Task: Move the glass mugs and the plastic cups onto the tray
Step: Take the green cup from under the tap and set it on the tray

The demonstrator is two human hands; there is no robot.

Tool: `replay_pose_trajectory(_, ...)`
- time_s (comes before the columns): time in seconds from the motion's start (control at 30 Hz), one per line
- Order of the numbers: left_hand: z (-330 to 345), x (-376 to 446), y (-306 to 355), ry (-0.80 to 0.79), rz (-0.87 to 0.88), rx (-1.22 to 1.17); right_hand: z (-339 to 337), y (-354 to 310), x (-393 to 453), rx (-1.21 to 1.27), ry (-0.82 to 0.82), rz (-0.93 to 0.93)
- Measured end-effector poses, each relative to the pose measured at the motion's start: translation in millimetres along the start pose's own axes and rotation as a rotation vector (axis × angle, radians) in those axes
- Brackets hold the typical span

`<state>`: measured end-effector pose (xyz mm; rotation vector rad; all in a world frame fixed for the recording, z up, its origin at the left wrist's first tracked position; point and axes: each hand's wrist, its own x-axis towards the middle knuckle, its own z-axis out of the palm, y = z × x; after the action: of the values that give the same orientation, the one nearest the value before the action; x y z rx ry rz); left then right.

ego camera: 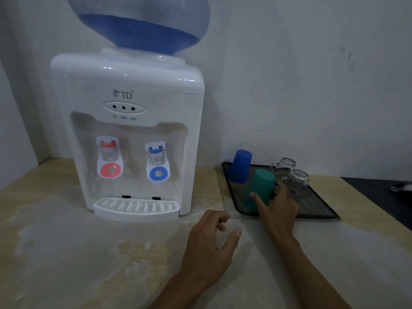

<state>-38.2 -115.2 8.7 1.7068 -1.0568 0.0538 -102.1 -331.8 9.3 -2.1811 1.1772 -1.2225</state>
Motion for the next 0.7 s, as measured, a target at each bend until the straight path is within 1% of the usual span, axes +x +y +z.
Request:
replay_pose_trajectory(0.1,1,0,-1,0.005,0.005,-0.001,3,-1,-7,0.052,0.011,-0.012)
replay_pose_trajectory(0.17,1,0,-2,0.008,0.001,-0.006,2,0,-11,0.083,0.005,-0.061)
replay_pose_trajectory(0.4,2,0,-4,0.009,-0.007,-0.02,6,6,-15,-0.008,-0.018,-0.239)
replay_pose_trajectory(0.7,3,0,-7,0.013,-0.001,-0.03,9,13,-11,-0.005,-0.051,-0.265)
